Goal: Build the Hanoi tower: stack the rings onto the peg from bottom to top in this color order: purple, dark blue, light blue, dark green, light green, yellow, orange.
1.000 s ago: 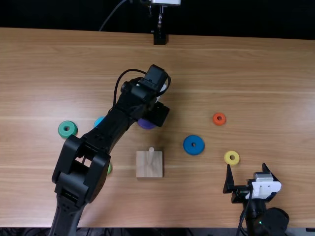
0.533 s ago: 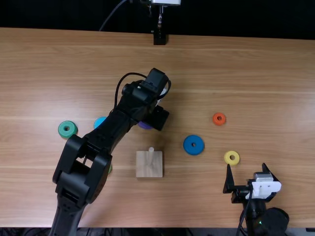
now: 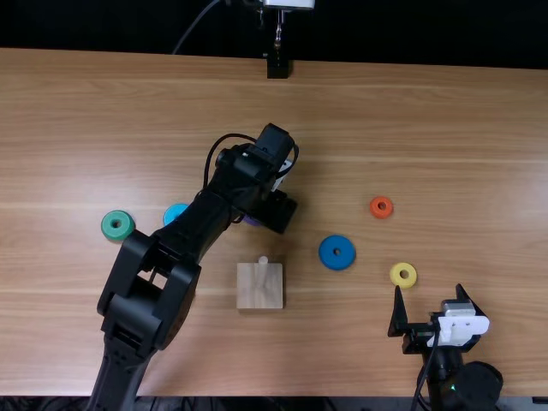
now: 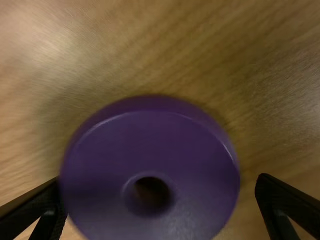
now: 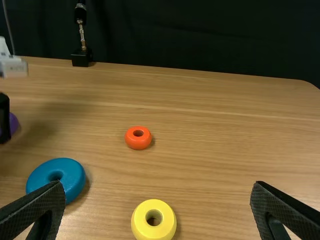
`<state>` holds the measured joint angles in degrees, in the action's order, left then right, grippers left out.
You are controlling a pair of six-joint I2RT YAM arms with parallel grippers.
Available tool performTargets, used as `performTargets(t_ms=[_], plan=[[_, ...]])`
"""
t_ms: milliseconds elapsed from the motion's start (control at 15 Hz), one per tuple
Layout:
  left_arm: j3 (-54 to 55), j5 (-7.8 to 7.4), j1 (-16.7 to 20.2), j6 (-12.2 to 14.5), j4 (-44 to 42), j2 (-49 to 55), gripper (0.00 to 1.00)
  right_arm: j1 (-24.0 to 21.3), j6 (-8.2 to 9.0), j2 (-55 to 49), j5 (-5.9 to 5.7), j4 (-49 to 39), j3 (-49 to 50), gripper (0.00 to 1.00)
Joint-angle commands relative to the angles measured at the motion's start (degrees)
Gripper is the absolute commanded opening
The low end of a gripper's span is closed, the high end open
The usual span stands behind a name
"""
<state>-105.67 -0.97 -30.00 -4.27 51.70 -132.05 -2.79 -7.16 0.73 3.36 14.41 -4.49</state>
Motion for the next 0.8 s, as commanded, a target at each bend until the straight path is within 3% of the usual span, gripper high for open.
performTargets(t_ms=[0, 467, 600, 667, 733], plan=[[1.0, -3.46, -0.2, 0.1, 0.3, -1.6, 1.00, -0.5, 0.51, -0.7, -0.09, 4.0, 3.6, 1.00], [0.7, -4.41, 0.3, 0.3, 0.2, -2.3, 1.00, -0.5, 0.51, -0.7, -0.09, 4.0, 3.6, 1.00], [0.7, -4.41, 0.4, 0.3, 0.2, -2.2, 0.61, -0.5, 0.51, -0.7, 0.13, 4.0, 3.6, 1.00], [0.8, -4.41, 0.4, 0.3, 0.1, -2.2, 0.47, -0.5, 0.51, -0.7, -0.09, 4.0, 3.6, 1.00], [0.8, -4.41, 0.6, 0.3, 0.1, -2.2, 0.41, -0.5, 0.51, -0.7, -0.09, 4.0, 3.7, 1.00]])
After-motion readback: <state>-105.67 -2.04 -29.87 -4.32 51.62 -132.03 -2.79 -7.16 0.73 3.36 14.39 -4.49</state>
